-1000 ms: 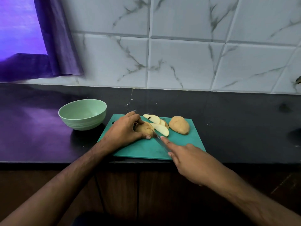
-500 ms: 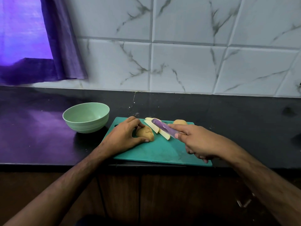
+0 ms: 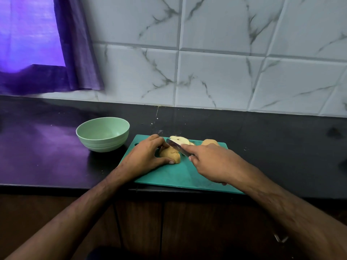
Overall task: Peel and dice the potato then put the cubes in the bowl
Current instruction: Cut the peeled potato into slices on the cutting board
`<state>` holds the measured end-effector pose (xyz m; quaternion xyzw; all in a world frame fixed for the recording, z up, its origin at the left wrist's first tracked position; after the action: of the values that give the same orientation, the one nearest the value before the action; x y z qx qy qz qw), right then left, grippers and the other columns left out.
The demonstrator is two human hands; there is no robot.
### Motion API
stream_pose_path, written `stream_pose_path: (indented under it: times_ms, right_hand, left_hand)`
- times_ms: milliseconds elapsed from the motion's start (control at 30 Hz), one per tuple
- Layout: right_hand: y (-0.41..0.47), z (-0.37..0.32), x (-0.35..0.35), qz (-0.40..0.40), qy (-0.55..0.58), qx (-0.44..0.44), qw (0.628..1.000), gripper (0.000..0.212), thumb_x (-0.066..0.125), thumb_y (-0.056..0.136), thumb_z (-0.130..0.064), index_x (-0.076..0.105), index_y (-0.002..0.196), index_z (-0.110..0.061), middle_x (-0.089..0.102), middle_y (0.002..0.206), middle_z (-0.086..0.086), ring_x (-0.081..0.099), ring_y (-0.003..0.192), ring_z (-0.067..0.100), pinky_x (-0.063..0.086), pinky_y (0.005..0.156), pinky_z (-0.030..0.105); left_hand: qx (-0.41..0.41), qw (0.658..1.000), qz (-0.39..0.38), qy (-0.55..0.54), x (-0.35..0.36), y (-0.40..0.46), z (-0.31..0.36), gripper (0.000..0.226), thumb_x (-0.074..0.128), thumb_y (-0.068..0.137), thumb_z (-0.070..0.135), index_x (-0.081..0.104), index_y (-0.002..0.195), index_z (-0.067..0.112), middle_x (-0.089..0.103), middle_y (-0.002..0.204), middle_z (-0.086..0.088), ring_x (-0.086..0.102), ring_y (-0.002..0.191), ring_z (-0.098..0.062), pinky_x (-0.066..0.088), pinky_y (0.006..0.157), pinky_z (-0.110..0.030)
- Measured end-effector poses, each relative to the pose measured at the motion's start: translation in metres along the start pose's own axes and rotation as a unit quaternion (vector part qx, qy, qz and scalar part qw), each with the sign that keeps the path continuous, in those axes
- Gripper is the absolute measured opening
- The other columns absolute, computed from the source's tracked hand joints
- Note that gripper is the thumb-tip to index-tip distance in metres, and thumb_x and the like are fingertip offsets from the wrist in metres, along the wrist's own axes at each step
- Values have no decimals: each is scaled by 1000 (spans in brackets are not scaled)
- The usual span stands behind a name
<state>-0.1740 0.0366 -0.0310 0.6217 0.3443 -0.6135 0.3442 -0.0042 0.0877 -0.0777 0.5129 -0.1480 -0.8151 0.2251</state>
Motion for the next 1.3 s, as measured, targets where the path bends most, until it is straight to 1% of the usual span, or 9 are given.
stream_pose_path:
  times_ms: [100, 267, 367, 500, 633, 800, 1033, 1133, 1300]
  right_hand:
    - [4, -2, 0, -24, -5, -11, 1000, 45, 30, 110, -33, 30, 154, -44, 53, 96, -3, 49, 61, 10, 54, 61, 35]
    - [31, -7, 2, -75, 40, -9, 996, 41, 32, 108, -26, 41, 147, -36, 55, 94, 7, 57, 48, 18, 48, 37, 25]
    - [51, -16, 13, -82, 49, -4, 995, 45, 37, 105, -15, 42, 147, -33, 54, 100, 9, 59, 58, 23, 49, 35, 27]
    - [49, -18, 21, -71, 50, -2, 996, 53, 39, 104, -9, 35, 153, -29, 54, 98, 7, 51, 57, 17, 52, 40, 33]
    - [-9, -7, 36, -45, 45, 0, 998, 53, 27, 111, -33, 10, 160, -43, 45, 85, -1, 44, 59, 12, 39, 52, 29]
    - [-59, -4, 47, -2, 5, 17, 1000, 59, 25, 110, -40, -9, 159, -45, 48, 81, -3, 52, 72, 11, 48, 65, 33]
    - [-36, 9, 18, 5, -17, 14, 1000, 52, 24, 111, -38, 6, 159, -47, 52, 87, -6, 50, 75, 10, 48, 70, 35]
    - [-29, 23, -3, 41, 1, 49, 998, 51, 26, 111, -37, 11, 157, -51, 54, 102, -1, 46, 74, 14, 48, 72, 38]
    - [-14, 22, -3, 23, 56, 33, 998, 47, 30, 110, -38, 22, 153, -54, 59, 108, -4, 57, 66, 10, 55, 62, 36]
  left_hand:
    - [-5, 1000, 2, -11, 1, 2, -4, 54, 83, 68, 59, 70, 109, 26, 57, 98, 17, 61, 91, -6, 54, 81, -39]
    - [-6, 1000, 8, -17, 1, 4, -6, 47, 89, 67, 49, 72, 101, 22, 56, 89, 10, 59, 81, -10, 54, 75, -42]
    - [0, 1000, 15, -14, 1, 4, -4, 45, 92, 66, 44, 71, 99, 21, 55, 87, 12, 58, 78, -9, 53, 73, -40]
    - [-2, 1000, 20, -20, 0, 5, -4, 44, 93, 65, 39, 71, 98, 22, 55, 87, 13, 57, 78, -8, 52, 72, -36]
    - [-14, 999, 26, -15, -1, 5, -6, 45, 92, 65, 45, 72, 98, 22, 57, 89, 15, 58, 81, -4, 50, 73, -28]
    - [-17, 1000, 19, -11, -4, 3, -4, 47, 92, 66, 46, 73, 103, 23, 58, 93, 17, 59, 87, -1, 47, 74, -19]
    - [-26, 1000, 9, -13, -5, -2, -4, 50, 90, 68, 48, 71, 109, 25, 59, 100, 18, 59, 96, -1, 49, 83, -19]
    - [-29, 999, 9, -28, -6, -5, -4, 51, 90, 70, 47, 70, 112, 26, 58, 104, 19, 60, 101, 1, 44, 85, -8]
    - [-27, 999, 14, -33, -7, -4, -4, 48, 90, 70, 44, 71, 109, 23, 59, 104, 16, 62, 100, -1, 42, 82, -3]
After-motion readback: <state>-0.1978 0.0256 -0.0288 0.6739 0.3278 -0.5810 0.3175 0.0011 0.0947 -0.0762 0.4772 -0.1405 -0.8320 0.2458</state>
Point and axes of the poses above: each hand's wrist, its own y-axis towards the middle knuckle, its own x-axis out of the palm, z = x × y, the point moved 8 cm from there along y, towards the middle knuckle
